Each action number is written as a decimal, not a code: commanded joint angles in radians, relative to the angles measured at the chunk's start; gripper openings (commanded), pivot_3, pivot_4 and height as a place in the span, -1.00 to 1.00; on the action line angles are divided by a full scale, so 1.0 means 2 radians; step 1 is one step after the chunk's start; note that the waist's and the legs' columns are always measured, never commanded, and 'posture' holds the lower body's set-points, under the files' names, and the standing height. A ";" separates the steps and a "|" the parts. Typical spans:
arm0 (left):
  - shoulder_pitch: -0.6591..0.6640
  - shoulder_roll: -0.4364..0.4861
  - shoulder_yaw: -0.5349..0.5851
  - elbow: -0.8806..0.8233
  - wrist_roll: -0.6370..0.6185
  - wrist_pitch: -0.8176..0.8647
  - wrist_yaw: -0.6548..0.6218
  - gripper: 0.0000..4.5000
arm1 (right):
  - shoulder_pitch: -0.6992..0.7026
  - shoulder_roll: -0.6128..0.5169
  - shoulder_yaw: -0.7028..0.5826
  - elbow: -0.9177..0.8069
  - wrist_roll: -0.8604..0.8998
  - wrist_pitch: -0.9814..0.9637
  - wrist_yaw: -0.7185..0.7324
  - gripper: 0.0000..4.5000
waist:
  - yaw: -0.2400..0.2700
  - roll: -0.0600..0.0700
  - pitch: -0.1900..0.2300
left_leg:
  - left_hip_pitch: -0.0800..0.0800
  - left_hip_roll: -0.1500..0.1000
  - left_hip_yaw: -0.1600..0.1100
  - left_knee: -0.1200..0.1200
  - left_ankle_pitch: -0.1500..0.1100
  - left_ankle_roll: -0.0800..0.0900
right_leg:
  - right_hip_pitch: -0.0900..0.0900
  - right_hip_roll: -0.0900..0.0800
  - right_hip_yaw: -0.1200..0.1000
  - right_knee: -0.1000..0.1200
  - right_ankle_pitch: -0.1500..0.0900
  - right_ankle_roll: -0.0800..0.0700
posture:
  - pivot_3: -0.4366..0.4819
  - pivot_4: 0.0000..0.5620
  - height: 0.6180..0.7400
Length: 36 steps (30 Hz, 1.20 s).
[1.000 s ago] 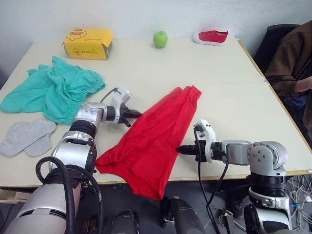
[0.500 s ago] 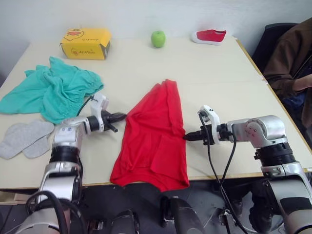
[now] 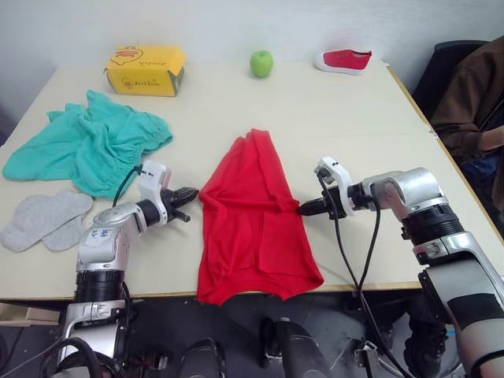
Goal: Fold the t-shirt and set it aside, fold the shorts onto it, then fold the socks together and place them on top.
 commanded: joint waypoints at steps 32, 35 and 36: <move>0.082 0.159 -0.196 0.094 0.153 -0.781 -0.263 0.70 | 0.262 -0.078 -0.030 -0.036 -0.211 -1.019 0.035 0.65 | 0.003 0.006 0.001 | 0.012 0.001 -0.001 -0.003 -0.004 0.002 | 0.015 0.001 -0.002 -0.008 0.000 0.001 | -0.05 -0.47 1.00; 0.066 0.149 -0.212 0.114 0.157 -0.787 -0.261 0.28 | 0.256 -0.062 -0.023 -0.037 -0.226 -1.011 0.017 0.65 | 0.008 0.007 0.000 | 0.013 0.001 -0.001 -0.004 -0.005 0.004 | 0.017 0.001 -0.001 -0.009 0.000 0.002 | -0.05 -0.47 1.00; 0.063 0.148 -0.217 0.117 0.156 -0.788 -0.262 0.14 | 0.257 -0.059 -0.021 -0.036 -0.231 -1.011 0.013 0.57 | 0.010 0.007 0.000 | 0.013 0.001 -0.001 -0.004 -0.004 0.003 | 0.017 0.001 -0.001 -0.008 0.000 0.002 | -0.05 -0.47 1.00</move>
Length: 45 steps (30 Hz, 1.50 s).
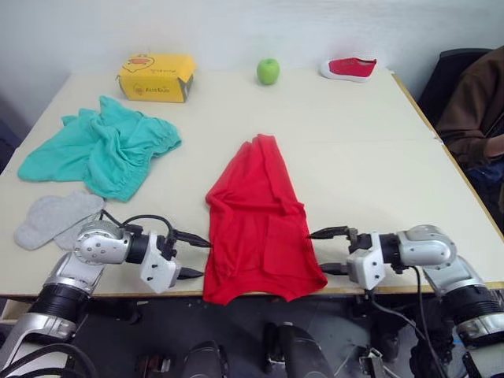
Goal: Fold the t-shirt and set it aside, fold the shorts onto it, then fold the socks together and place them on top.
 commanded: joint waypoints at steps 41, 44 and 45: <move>0.211 0.085 0.073 -0.272 -0.231 0.370 -0.061 -1.00 | 0.150 -0.082 -0.078 -0.391 0.252 0.505 0.009 -1.00 | 0.005 0.003 0.003 | -0.004 0.001 0.000 0.001 -0.005 0.002 | -0.003 0.001 0.000 -0.002 -0.002 0.001 | -0.05 -0.47 1.00; 0.233 0.104 0.088 -0.317 -0.275 0.441 -0.068 -1.00 | 0.169 -0.102 -0.098 -0.430 0.298 0.559 0.021 -1.00 | 0.006 0.003 0.003 | -0.004 0.001 0.000 0.001 -0.004 0.001 | -0.004 0.001 0.000 -0.002 -0.002 0.002 | -0.05 -0.47 1.00; 0.240 0.111 0.096 -0.332 -0.291 0.464 -0.070 -1.00 | 0.176 -0.109 -0.104 -0.442 0.312 0.574 0.027 -1.00 | 0.006 0.003 0.003 | -0.004 0.001 0.000 0.001 -0.005 0.001 | -0.004 0.001 0.000 -0.003 -0.002 0.002 | -0.05 -0.47 1.00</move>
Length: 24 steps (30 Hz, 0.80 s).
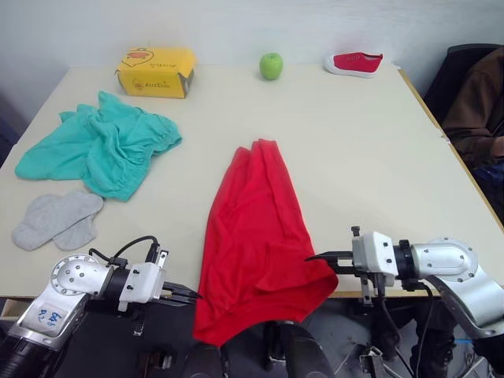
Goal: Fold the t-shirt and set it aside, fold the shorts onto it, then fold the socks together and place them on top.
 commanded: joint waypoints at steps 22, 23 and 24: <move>-0.415 -0.177 0.041 0.293 -0.041 0.333 0.191 -1.00 | -0.325 0.077 -0.005 0.265 0.095 0.327 -0.058 -1.00 | -0.001 -0.002 0.002 | -0.004 0.000 0.000 0.004 0.001 0.000 | -0.002 0.001 0.001 0.000 0.002 0.001 | -0.05 -0.47 1.00; -0.434 -0.192 0.039 0.329 -0.024 0.321 0.202 -1.00 | -0.348 0.095 0.005 0.308 0.071 0.322 -0.069 -1.00 | -0.001 -0.002 0.002 | -0.007 -0.001 0.001 0.005 0.002 0.001 | -0.005 0.001 0.001 0.002 0.002 0.001 | -0.05 -0.47 1.00; -0.452 -0.207 0.037 0.367 -0.005 0.308 0.215 -1.00 | -0.371 0.115 0.011 0.356 0.049 0.310 -0.078 -1.00 | -0.002 -0.002 0.002 | -0.008 -0.001 0.001 0.006 0.002 0.001 | -0.006 0.001 0.001 0.003 0.002 0.001 | -0.05 -0.47 1.00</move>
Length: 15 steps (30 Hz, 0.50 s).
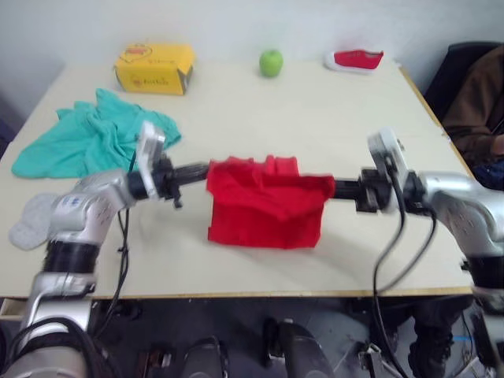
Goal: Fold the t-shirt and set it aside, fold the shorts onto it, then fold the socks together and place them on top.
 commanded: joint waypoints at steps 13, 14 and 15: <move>-0.145 -0.106 0.025 0.355 0.157 -0.107 0.120 -1.00 | -0.188 0.145 -0.051 0.437 -0.158 -0.049 -0.109 -1.00 | -0.013 0.000 0.000 | -0.001 0.000 0.000 0.004 0.000 0.000 | 0.000 -0.002 -0.001 0.005 0.000 0.000 | -0.05 -0.47 1.00; -0.149 -0.107 0.031 0.365 0.160 -0.111 0.130 -0.92 | -0.192 0.147 -0.058 0.446 -0.160 -0.048 -0.114 -0.90 | -0.014 0.000 0.000 | -0.001 0.000 0.000 0.004 0.000 0.000 | 0.000 -0.002 -0.001 0.005 0.000 0.000 | -0.05 -0.47 1.00; -0.153 -0.108 0.039 0.374 0.159 -0.111 0.139 -0.82 | -0.195 0.148 -0.062 0.452 -0.163 -0.047 -0.114 -0.78 | -0.015 0.000 0.000 | -0.001 0.000 0.000 0.004 0.000 0.000 | 0.000 -0.002 -0.001 0.005 0.000 0.000 | -0.05 -0.47 1.00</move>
